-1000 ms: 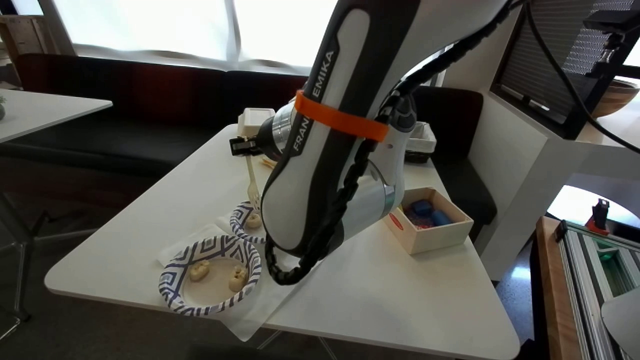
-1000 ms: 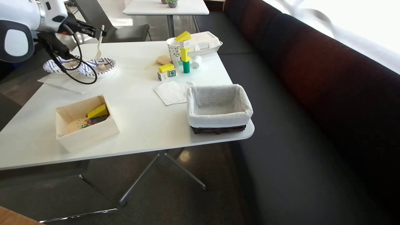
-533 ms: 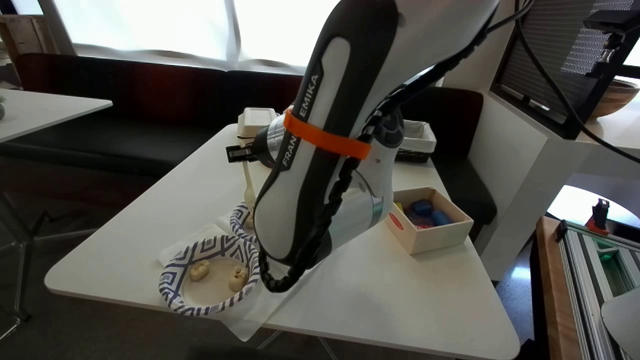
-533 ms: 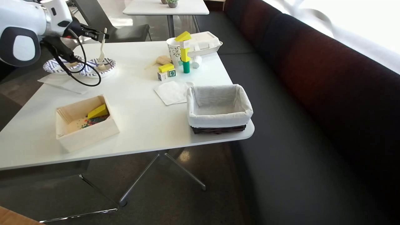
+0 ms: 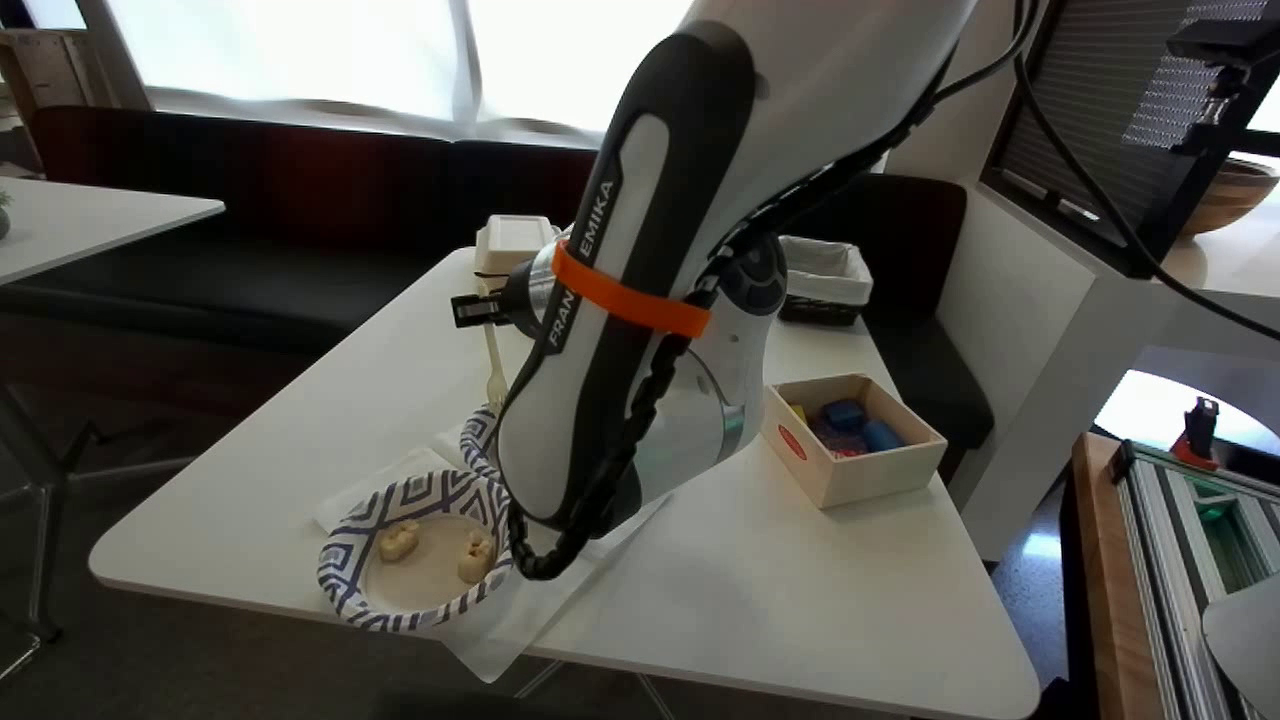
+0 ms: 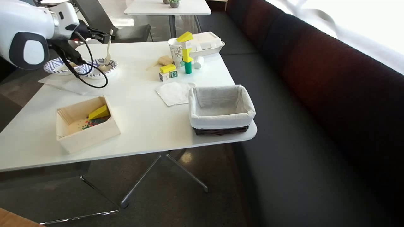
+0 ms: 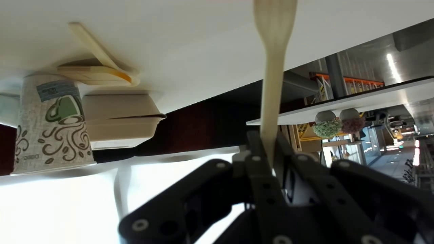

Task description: Use the fork to cut the donut in half

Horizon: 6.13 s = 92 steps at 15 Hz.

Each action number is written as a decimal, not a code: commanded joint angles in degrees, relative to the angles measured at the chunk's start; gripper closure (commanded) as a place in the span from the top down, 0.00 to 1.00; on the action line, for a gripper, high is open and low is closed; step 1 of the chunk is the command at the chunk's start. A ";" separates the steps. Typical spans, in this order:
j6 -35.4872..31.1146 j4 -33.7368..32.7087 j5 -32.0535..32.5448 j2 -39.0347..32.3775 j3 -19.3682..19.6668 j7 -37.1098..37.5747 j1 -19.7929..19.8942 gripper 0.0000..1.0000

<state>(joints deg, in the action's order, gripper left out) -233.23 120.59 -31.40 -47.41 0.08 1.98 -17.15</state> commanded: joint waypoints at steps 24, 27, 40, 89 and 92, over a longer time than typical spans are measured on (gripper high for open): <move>-0.24 -0.25 -1.92 1.21 -1.55 -3.47 0.20 0.03; -0.25 -0.39 -2.08 0.88 -1.55 -3.87 0.14 0.03; 0.37 0.21 -3.57 0.36 -1.94 -4.69 -0.19 0.03; 12.48 4.17 6.21 6.33 -6.71 13.57 10.84 0.03; 11.61 3.97 6.38 6.33 -6.51 13.77 10.84 0.03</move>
<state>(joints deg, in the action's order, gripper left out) -222.57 123.36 -26.12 -42.32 -5.93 14.28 -7.01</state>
